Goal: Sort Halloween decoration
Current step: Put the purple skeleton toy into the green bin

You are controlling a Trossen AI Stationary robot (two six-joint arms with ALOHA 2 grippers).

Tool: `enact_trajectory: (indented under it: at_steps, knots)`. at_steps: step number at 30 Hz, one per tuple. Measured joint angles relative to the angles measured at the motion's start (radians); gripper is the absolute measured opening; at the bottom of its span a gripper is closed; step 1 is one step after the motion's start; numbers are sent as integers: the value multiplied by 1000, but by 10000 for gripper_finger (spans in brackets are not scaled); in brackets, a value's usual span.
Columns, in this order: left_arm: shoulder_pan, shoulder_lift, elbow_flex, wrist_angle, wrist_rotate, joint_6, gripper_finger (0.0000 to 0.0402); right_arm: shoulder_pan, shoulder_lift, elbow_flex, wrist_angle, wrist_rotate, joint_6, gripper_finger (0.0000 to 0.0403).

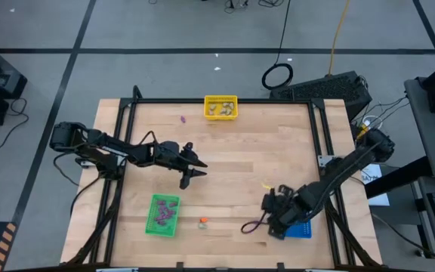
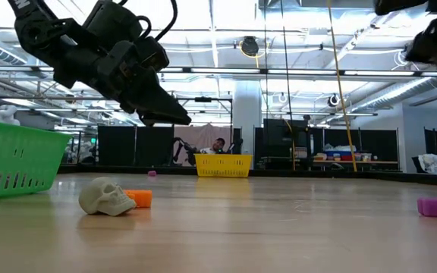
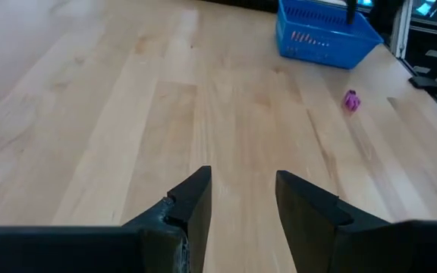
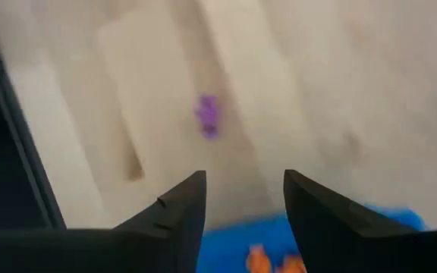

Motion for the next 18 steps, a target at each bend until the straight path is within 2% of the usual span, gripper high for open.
enact_trajectory:
  at_steps: [5, 14, 18]
  knots:
    - [1, 0, 0, 20, -10, 22, 145, 1, 114, -1, 177, 29, -104, 165]
    - [1, 0, 0, 17, -14, 28, 145, 1, 284, -2, 242, 59, -109, 163]
    - [1, 0, 0, 15, -15, 27, 145, 1, 333, 0, 273, 46, -112, 136]
